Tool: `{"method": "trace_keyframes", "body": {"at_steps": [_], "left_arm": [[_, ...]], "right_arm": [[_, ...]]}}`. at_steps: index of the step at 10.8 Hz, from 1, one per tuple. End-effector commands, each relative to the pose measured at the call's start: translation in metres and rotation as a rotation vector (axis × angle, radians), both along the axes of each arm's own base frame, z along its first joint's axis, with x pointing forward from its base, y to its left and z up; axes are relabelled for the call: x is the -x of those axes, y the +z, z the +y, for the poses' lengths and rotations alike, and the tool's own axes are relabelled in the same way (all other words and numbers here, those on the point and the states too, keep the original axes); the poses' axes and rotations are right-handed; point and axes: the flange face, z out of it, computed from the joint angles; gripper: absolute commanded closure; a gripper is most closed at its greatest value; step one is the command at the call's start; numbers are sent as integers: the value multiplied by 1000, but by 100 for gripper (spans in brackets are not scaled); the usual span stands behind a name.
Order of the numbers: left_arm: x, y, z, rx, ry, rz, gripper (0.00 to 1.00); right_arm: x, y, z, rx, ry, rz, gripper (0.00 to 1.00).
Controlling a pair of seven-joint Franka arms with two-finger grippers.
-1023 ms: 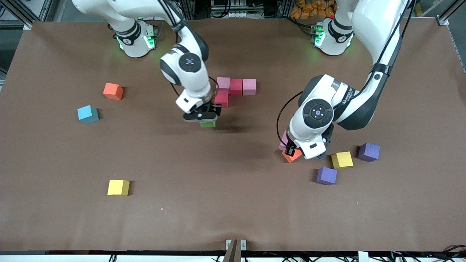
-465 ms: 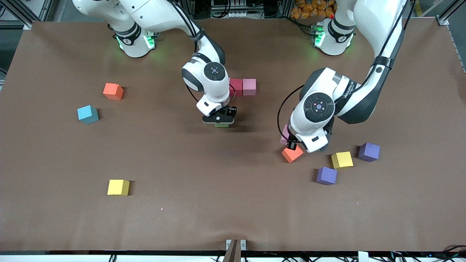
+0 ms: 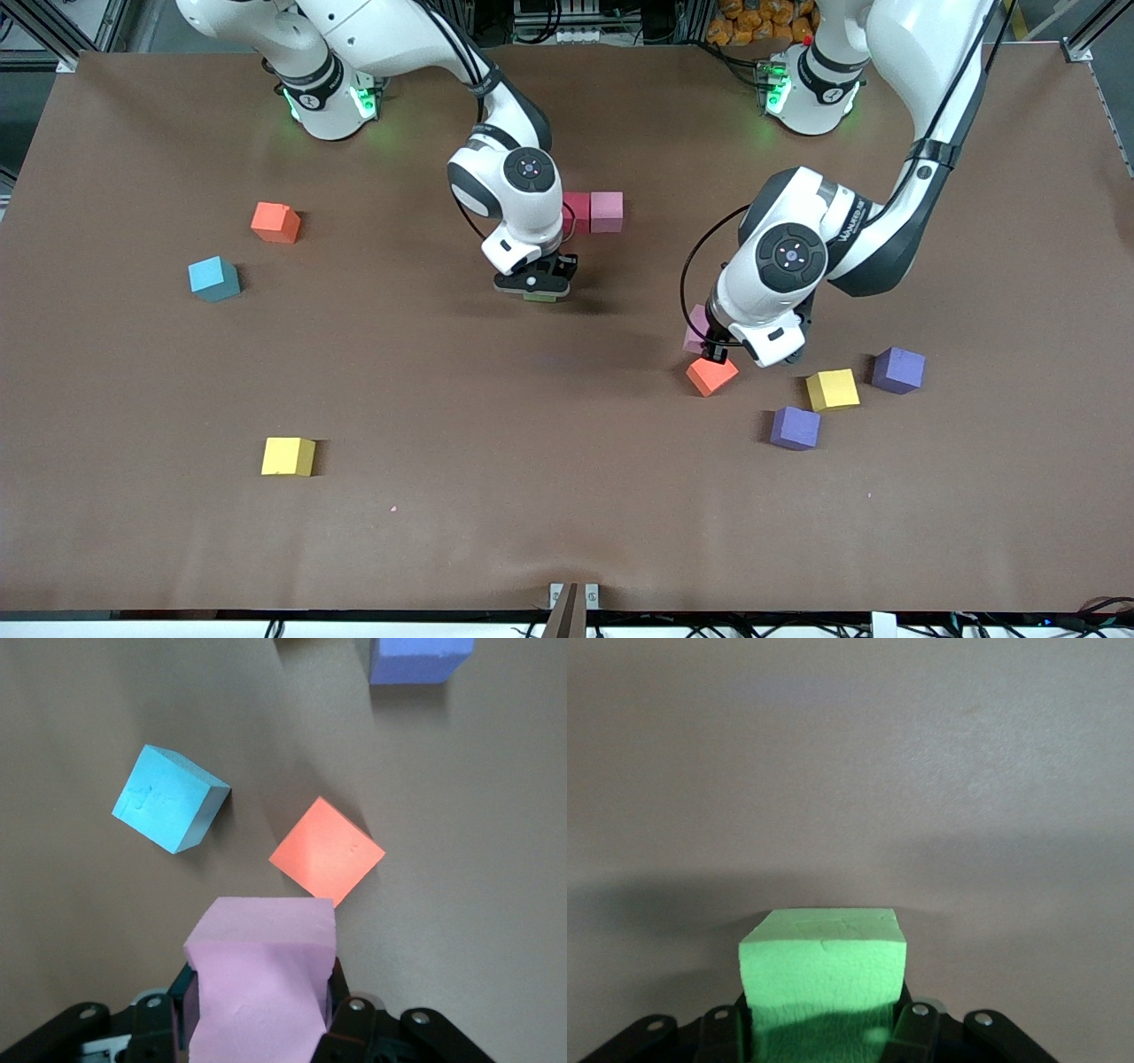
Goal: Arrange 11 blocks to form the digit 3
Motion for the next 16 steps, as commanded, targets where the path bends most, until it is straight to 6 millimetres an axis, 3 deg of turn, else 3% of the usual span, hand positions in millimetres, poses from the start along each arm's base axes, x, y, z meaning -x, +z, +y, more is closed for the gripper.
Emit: {"method": "trace_keyframes", "body": {"at_steps": [1,6,10,13,16], "left_arm": [[26,7,3,-4,42,-3,61],[60,-7,-7,52,56,6,62],[78,-21,-34,78,101,0,62],[105,-40,-75,78,112,12,62],[108,-49,-83,86,130,10,62]], "right_arm": [[13,-5,3,5,-14,-7,75],[17,-12,-3,24,-4,1,75],[23,-17,-9,45,16,4,75],[27,-18,-12,49,13,7,75],[32,-17,-9,44,18,12,75]]}}
